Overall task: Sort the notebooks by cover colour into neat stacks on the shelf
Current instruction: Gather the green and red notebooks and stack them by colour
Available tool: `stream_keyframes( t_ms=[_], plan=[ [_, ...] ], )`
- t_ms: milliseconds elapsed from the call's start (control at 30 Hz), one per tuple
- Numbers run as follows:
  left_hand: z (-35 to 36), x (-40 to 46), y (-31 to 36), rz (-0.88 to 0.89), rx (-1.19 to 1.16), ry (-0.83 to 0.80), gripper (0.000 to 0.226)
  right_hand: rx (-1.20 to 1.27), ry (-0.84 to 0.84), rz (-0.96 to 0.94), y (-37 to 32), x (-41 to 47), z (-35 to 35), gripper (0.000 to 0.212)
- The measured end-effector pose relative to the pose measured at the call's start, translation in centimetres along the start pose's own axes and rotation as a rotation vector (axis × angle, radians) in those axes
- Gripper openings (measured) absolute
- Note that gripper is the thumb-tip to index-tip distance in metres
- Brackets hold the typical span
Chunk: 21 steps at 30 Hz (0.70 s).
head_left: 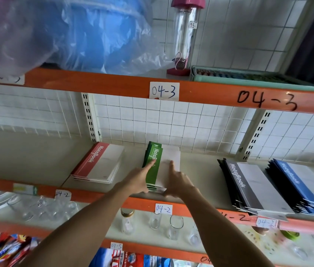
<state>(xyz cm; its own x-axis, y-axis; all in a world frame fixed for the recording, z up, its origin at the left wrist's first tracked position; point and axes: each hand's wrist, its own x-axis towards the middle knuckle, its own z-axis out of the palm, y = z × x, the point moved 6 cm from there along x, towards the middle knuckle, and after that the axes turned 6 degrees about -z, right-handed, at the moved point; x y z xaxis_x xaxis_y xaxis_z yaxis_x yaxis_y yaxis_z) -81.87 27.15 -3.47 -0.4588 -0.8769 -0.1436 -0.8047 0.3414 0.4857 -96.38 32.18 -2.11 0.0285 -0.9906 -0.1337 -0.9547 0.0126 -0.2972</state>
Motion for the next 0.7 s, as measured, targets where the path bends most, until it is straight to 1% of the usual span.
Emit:
stream_keyframes(
  t_ms=[167, 367, 500, 567, 700],
  plan=[
    [0.2, -0.1, -0.4, -0.008, 0.030, 0.004, 0.130, -0.019, 0.001, 0.012, -0.1, -0.5, 0.4, 0.131],
    [-0.4, 0.7, -0.6, -0.010, 0.092, -0.023, 0.136, 0.025, -0.026, 0.064, -0.6, 0.0, 0.4, 0.140],
    [-0.4, 1.0, -0.7, -0.002, 0.124, -0.035, 0.137, 0.019, -0.028, 0.097, -0.6, 0.1, 0.9, 0.144],
    [-0.5, 0.9, -0.5, -0.014, 0.124, -0.031, 0.136, -0.013, -0.033, 0.086, -0.5, 0.2, 0.8, 0.146],
    [-0.7, 0.6, -0.3, -0.012, 0.143, -0.044, 0.131, -0.034, -0.044, 0.052, -0.4, 0.5, 0.3, 0.143]
  ],
)
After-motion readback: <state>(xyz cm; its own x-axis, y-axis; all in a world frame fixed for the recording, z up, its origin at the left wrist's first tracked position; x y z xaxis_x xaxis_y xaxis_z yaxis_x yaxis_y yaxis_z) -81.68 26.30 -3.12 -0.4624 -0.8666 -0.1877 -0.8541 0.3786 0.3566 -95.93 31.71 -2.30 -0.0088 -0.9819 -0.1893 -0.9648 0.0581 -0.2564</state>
